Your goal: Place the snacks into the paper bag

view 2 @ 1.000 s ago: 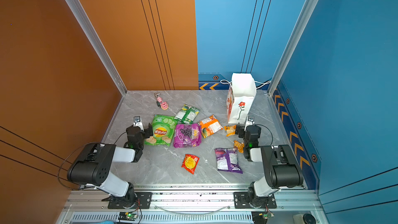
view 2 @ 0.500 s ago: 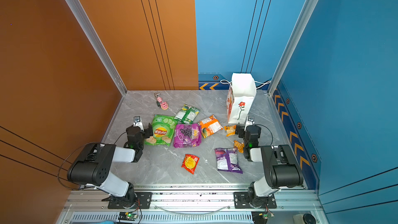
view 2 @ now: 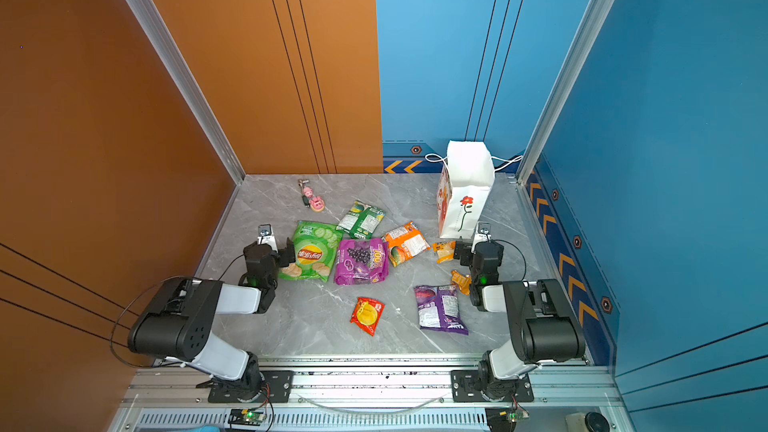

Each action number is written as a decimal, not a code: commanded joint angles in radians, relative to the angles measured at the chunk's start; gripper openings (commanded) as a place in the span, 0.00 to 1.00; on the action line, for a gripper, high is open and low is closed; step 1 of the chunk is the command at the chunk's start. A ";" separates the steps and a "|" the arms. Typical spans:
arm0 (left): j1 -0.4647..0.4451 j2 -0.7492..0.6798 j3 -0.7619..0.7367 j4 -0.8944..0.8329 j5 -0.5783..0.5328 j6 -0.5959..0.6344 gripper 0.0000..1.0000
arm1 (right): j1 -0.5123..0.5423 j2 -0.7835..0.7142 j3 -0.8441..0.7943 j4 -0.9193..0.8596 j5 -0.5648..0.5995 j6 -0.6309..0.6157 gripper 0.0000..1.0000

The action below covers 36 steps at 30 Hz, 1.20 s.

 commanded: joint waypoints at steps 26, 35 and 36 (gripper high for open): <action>-0.350 -1.000 0.276 -1.509 -0.323 -0.844 0.98 | 0.007 -0.878 0.236 -0.972 -0.162 0.685 1.00; -0.238 -1.052 0.100 -1.132 0.163 -0.653 0.98 | 0.009 -0.783 0.496 -1.265 -0.210 0.498 1.00; -0.241 -0.993 0.114 -1.122 0.187 -0.635 0.98 | 0.017 -0.756 0.544 -1.308 -0.183 0.470 1.00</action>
